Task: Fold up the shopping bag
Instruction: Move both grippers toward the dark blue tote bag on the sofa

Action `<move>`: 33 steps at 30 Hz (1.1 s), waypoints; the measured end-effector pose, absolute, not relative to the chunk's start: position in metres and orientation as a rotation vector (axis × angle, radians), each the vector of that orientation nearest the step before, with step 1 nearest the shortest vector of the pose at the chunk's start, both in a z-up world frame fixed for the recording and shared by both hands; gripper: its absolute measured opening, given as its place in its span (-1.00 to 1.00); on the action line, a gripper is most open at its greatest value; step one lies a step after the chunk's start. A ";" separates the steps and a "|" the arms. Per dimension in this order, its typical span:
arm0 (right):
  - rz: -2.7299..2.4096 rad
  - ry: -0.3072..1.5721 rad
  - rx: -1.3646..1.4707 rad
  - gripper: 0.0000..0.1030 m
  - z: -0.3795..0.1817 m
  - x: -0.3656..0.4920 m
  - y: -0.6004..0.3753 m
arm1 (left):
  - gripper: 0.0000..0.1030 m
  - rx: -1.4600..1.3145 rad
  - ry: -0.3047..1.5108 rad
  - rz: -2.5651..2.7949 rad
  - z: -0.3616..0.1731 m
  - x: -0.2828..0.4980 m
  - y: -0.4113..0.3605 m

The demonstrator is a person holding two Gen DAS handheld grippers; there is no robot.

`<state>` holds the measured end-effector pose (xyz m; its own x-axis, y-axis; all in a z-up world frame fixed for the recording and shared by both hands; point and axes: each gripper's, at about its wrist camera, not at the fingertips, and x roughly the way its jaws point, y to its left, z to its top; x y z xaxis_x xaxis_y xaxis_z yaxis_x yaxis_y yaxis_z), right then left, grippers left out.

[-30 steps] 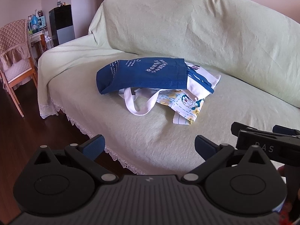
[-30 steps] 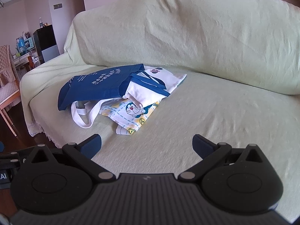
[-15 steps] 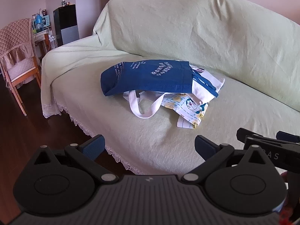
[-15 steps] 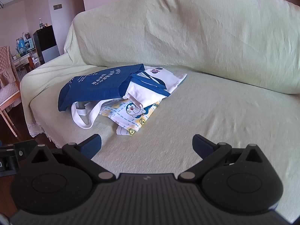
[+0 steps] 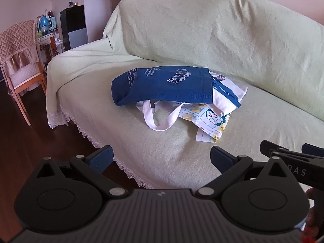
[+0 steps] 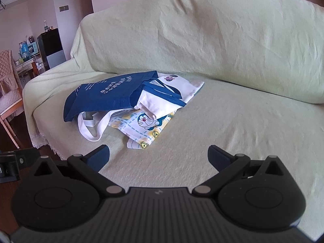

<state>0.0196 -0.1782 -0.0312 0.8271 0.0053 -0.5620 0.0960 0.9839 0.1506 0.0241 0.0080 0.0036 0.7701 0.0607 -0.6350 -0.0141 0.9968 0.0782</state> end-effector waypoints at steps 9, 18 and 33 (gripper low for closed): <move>-0.039 0.568 0.170 0.99 -0.025 0.025 -0.176 | 0.99 0.056 0.648 0.031 0.006 0.035 0.012; -0.030 0.541 0.164 0.99 -0.020 0.031 -0.175 | 0.99 0.065 0.628 0.043 0.017 0.035 0.018; -0.029 0.507 0.164 0.99 0.000 0.041 -0.176 | 0.99 0.050 0.610 0.033 0.028 0.044 0.021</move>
<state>0.0407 -0.1755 0.0005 0.8739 0.0129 -0.4859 0.0684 0.9864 0.1492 0.0435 0.0208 0.0276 0.8190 0.0461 -0.5719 -0.0164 0.9982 0.0571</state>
